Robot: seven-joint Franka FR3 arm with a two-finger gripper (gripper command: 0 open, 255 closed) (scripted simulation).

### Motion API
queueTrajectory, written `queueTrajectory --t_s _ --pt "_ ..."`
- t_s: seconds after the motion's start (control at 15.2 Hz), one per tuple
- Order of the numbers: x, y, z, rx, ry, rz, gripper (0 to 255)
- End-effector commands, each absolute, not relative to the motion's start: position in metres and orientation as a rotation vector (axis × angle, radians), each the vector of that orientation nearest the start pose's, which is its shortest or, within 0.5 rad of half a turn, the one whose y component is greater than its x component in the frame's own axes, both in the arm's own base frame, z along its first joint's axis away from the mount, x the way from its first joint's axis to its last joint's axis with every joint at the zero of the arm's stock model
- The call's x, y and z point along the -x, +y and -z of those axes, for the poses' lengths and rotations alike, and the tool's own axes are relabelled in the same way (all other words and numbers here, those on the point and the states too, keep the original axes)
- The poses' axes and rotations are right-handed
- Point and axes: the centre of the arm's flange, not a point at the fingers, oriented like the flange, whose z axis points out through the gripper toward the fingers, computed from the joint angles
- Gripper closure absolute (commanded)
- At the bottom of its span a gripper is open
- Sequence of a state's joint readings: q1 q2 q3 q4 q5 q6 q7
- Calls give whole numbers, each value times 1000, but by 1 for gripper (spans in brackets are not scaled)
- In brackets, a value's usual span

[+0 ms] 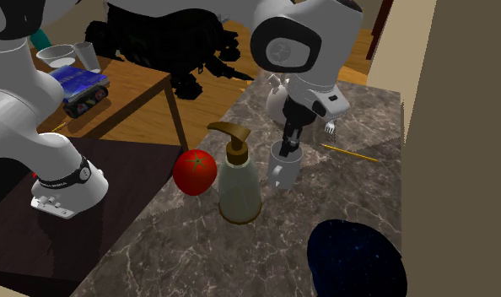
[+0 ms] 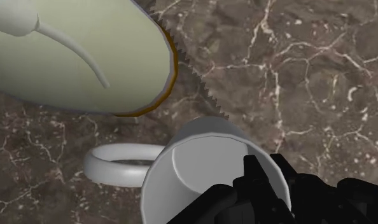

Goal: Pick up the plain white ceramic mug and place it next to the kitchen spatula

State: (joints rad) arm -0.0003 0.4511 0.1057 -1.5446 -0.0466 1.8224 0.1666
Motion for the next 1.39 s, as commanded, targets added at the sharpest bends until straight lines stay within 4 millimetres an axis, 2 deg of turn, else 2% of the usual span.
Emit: queueTrajectory --t_s 0.0,1.32 --pt "-662 58 -389 3150 83 -268 255" --pt "-662 58 -495 3150 83 -268 255"
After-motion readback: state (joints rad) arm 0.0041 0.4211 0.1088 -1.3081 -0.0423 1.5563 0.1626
